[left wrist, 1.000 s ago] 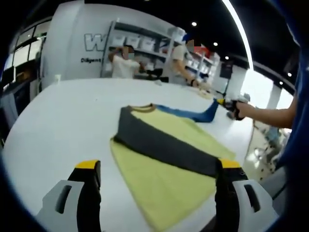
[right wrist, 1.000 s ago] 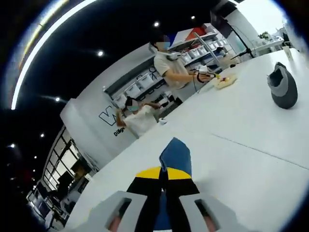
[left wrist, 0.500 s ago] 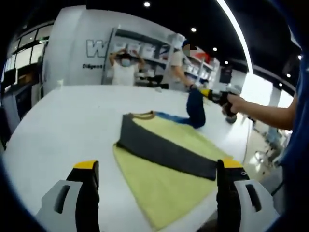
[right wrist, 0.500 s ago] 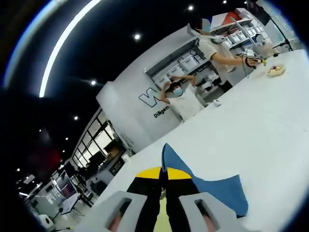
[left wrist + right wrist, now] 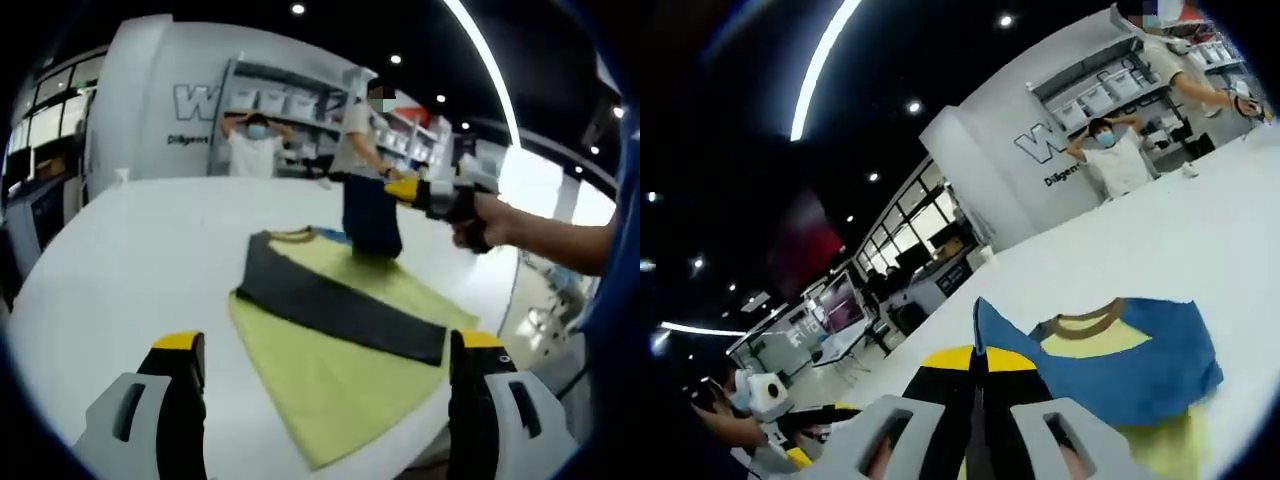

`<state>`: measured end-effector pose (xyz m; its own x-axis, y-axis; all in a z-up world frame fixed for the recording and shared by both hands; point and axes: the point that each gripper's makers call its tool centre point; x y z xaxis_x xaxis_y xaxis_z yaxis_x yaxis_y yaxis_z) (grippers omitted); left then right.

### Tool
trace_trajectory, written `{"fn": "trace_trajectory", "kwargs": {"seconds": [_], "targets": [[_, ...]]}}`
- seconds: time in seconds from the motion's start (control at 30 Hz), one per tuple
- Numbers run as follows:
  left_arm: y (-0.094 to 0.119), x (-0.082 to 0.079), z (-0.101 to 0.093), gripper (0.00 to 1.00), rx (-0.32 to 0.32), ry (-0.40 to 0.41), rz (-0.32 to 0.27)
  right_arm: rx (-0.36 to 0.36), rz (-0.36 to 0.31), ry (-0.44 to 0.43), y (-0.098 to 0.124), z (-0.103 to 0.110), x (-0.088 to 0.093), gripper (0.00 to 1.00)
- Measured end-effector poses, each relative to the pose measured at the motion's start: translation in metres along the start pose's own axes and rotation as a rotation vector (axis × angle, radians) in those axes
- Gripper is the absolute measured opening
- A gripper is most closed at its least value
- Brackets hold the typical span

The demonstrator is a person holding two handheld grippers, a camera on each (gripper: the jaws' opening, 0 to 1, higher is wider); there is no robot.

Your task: Fold the garment on the visible template until the final outline fits inside the template.

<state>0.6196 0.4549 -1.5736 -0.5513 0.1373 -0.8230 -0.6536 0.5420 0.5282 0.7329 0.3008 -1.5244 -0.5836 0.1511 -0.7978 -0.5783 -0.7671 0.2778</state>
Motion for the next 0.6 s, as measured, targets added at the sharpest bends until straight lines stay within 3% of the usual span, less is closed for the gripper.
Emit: {"fn": "trace_trajectory", "kwargs": {"seconds": [0.03, 0.07, 0.2, 0.33, 0.6], "targets": [[0.000, 0.000, -0.001, 0.99, 0.003, 0.001, -0.001, -0.010, 0.011, 0.002, -0.001, 0.004, 0.005, 0.00], [0.000, -0.001, -0.002, 0.99, 0.014, 0.005, -0.009, -0.058, 0.036, -0.009, -0.006, 0.020, 0.019, 0.00], [0.006, -0.008, -0.005, 0.99, 0.021, -0.004, -0.033, -0.117, 0.084, -0.001, -0.007, 0.041, 0.041, 0.00], [0.012, -0.009, -0.003, 0.99, 0.012, -0.025, -0.021, -0.266, 0.119, -0.033, 0.004, 0.072, 0.057, 0.00], [0.016, -0.007, 0.000, 0.99, -0.001, -0.037, -0.008, -0.265, 0.176, -0.026, 0.009, 0.075, 0.081, 0.00]]}}
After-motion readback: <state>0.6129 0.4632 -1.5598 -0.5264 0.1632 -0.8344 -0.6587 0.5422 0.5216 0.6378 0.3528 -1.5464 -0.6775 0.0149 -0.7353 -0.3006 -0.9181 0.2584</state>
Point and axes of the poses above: the point that each gripper's makers call its tool centre point, and the gripper's own axes: y roughly backward along the fingers, z roughly to its left, x roughly out of its underside, and after that the axes turned 9 degrees about z, right-handed
